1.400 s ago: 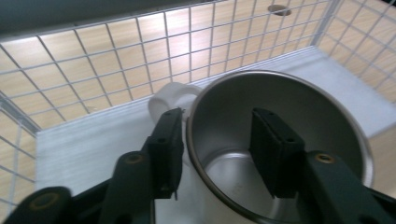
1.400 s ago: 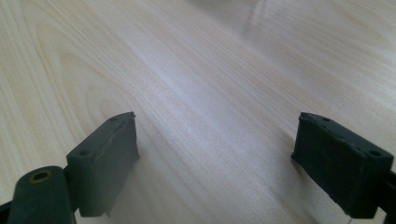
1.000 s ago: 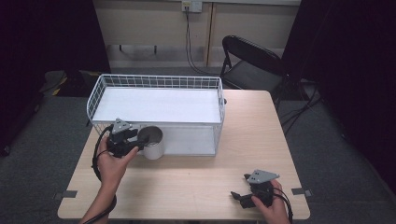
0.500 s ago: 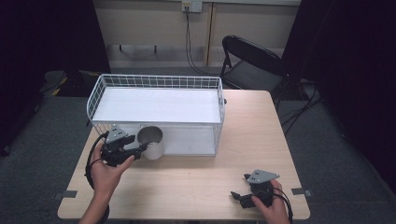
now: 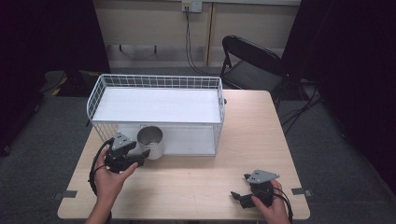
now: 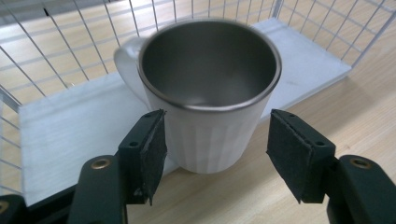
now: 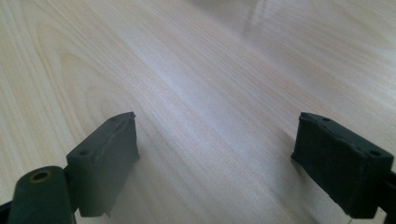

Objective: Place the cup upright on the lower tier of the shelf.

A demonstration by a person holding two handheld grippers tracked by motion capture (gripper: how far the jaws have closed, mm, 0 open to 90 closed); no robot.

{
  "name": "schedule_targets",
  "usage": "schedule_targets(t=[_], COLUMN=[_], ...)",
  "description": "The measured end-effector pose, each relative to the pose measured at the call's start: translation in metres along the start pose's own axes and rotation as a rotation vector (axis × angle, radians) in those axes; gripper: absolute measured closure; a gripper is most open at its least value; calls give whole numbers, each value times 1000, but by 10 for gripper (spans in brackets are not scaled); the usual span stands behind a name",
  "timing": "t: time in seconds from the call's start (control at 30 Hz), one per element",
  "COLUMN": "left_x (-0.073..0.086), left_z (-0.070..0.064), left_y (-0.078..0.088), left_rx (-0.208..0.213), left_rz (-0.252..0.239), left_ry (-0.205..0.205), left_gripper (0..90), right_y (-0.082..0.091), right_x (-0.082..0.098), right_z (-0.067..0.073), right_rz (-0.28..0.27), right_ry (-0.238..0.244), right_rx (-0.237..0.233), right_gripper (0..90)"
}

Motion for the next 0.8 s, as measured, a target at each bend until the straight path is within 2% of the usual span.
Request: schedule_targets(t=[0.13, 0.4, 0.47, 0.57, 0.7, 0.8], left_x=[3, 3, 3, 3, 3, 3], left_z=[1, 0, 0, 1, 3, 3], left_y=[-5, -14, -15, -16, -18, -20], left_rx=[-21, -21, -16, -27, -28, -30], left_rz=[-5, 4, -1, 1, -6, -3], left_ry=[6, 10, 23, 21, 38, 47], left_gripper=[373, 363, 365, 384, 445, 455], right_y=[0, 0, 0, 0, 0, 0], right_x=[0, 0, 0, 0, 0, 0], right_z=[0, 0, 0, 0, 0, 0], right_rz=[0, 0, 0, 0, 0, 0], right_ry=[0, 1, 1, 1, 1, 2], right_rx=[-1, -1, -1, -2, -2, -3], right_gripper=[131, 130, 130, 130, 130, 130])
Point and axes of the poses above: each handheld gripper's, and its own axes: y roughly backward along the jaws, x roughly out of its underside, z roughly to its left, the point moved 5 cm from there along -y, roughly forward along the jaws, and after that the axes turned 2 degrees about -x, right-handed, at the moved point
